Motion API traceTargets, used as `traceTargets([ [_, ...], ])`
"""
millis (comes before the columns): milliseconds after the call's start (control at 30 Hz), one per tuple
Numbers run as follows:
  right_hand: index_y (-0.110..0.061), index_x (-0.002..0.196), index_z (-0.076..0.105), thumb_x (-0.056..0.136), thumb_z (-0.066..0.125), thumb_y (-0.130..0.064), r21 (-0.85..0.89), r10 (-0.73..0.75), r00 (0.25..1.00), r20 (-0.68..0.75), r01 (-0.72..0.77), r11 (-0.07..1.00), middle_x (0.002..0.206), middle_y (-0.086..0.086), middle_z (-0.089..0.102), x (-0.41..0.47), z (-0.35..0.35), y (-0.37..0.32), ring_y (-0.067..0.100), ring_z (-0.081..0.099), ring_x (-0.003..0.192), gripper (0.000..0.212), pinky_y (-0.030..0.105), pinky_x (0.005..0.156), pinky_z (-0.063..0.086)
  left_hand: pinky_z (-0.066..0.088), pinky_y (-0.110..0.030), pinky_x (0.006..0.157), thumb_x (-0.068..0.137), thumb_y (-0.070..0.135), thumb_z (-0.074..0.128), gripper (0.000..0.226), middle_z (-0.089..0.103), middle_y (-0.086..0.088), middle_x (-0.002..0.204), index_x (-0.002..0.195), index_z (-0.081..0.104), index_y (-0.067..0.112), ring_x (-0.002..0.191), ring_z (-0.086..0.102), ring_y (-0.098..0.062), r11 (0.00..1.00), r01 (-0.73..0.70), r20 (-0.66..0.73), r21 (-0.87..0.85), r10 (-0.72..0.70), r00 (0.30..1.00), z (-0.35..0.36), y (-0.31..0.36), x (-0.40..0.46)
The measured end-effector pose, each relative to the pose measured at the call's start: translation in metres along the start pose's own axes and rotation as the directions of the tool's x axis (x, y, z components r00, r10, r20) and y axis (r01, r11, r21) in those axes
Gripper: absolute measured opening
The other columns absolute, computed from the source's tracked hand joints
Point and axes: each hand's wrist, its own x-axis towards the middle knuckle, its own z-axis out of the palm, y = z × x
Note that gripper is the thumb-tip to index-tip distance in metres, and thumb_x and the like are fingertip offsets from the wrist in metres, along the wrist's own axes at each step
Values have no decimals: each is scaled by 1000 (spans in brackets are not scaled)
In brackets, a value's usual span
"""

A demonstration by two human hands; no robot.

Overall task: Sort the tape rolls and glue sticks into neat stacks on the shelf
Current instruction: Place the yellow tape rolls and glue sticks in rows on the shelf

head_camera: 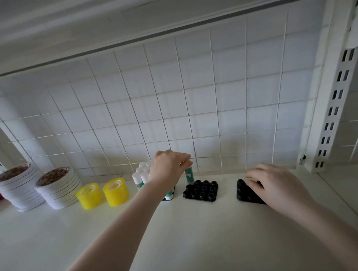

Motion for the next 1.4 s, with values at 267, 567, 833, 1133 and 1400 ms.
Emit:
traceTargets([
  [267, -24, 101, 67, 95, 46, -37, 16, -10, 1000, -10, 10, 1000, 100, -7, 60, -1, -5, 2, 15, 55, 96, 25, 29, 78, 44, 32, -27, 82, 94, 37, 50, 31, 71, -4, 89, 97, 68, 12, 87, 60, -22, 1000, -20, -6, 10, 20, 1000, 10, -4, 5],
  [567, -23, 101, 65, 95, 42, -32, 0, -20, 999, -46, 20, 1000, 99, -5, 60, 6, -19, 8, 15, 55, 96, 26, 28, 77, 43, 35, -28, 89, 92, 42, 51, 38, 65, 7, 106, 125, 57, 25, 101, 57, -15, 1000, 20, -42, -6, -21, 999, -3, 3, 0],
  [833, -22, 102, 65, 97, 40, -30, -13, -33, 998, -55, 32, 999, 100, -6, 60, -14, -38, 32, 14, 56, 94, 27, 26, 77, 44, 44, -32, 64, 75, 21, 76, 25, 68, -3, 87, 98, 71, 12, 82, 63, -29, 999, -12, -255, 51, 25, 967, -15, 20, -30],
  [1133, -21, 96, 67, 92, 50, -29, -53, 139, 982, -128, -146, 988, 99, -2, 64, -107, -68, 69, 21, 58, 96, 19, 31, 76, 43, 50, -34, 69, 79, 35, 56, 33, 68, 0, 92, 99, 70, 13, 85, 62, -27, 997, -57, -215, -60, 42, 976, -17, 94, -94],
  [1400, -13, 70, 71, 58, 85, -8, -136, 165, 961, -224, -198, 971, 64, 6, 65, -186, -92, 118, 29, 63, 56, 19, 34, 49, 51, 49, -36, 77, 82, 26, 70, 29, 65, -1, 109, 108, 68, 14, 102, 58, -26, 977, -2, -154, -213, -32, 988, -10, 170, -142],
])
